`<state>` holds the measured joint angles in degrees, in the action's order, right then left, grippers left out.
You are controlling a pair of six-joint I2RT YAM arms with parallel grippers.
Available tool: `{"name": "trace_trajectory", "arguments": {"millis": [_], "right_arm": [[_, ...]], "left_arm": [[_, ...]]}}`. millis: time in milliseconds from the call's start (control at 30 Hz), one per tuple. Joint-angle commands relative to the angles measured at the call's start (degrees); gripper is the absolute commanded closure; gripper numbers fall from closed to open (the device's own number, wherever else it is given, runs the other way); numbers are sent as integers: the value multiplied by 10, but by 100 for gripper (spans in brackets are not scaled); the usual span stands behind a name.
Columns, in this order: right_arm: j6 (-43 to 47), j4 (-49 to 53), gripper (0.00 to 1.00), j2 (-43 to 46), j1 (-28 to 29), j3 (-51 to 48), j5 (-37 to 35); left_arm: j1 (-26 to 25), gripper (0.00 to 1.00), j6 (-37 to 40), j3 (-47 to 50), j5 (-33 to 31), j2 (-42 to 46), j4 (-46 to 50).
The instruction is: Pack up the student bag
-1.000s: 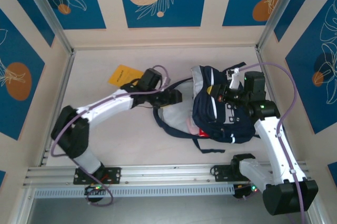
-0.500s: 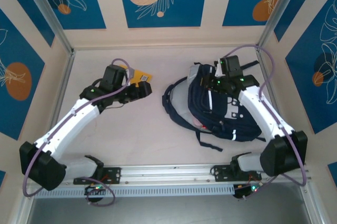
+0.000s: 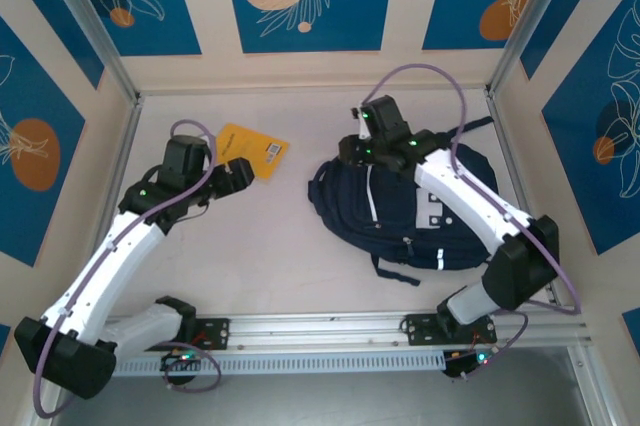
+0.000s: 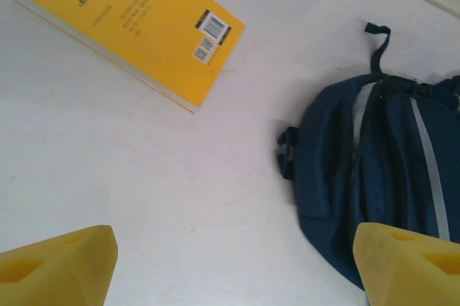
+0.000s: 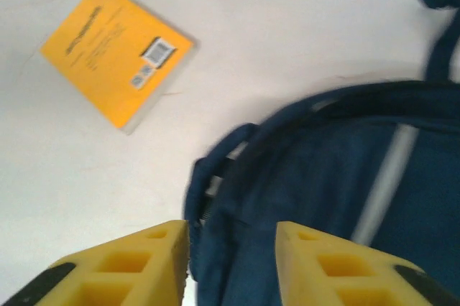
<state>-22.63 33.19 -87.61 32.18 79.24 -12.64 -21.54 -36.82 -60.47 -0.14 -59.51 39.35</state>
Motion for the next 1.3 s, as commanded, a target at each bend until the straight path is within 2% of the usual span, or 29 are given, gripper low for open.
{"name": "trace_trajectory", "arguments": {"millis": [0, 67, 133, 267, 300, 467, 667, 733, 867, 1267], "right_arm": [[-23, -21, 69, -82, 21, 54, 71], [-47, -32, 71, -135, 33, 94, 98], [-68, -41, 77, -190, 44, 140, 123], [-96, 20, 98, -329, 64, 305, 142], [-97, 41, 100, -361, 66, 350, 151], [-113, 147, 100, -546, 69, 601, 212], [-155, 307, 100, -788, 65, 996, 199], [-172, 290, 100, -798, 59, 970, 228], [-158, 302, 100, -811, 72, 938, 222], [-113, 443, 100, -815, 112, 923, 88]], "left_arm": [[1, 15, 19, -4, -34, 15, 33], [-3, 15, 23, -1, -36, 27, 37], [-6, 15, 37, 16, -36, 37, 26], [-8, 15, 40, 29, -31, 40, 13], [-9, 15, 42, 28, -29, 40, 11], [-15, 15, 43, 22, -43, 42, 20], [-28, 16, 47, 18, -56, 38, 24], [-29, 15, 47, 19, -56, 38, 24], [-29, 15, 46, 21, -54, 38, 22], [-28, 15, 40, 25, -58, 35, 19]]}}
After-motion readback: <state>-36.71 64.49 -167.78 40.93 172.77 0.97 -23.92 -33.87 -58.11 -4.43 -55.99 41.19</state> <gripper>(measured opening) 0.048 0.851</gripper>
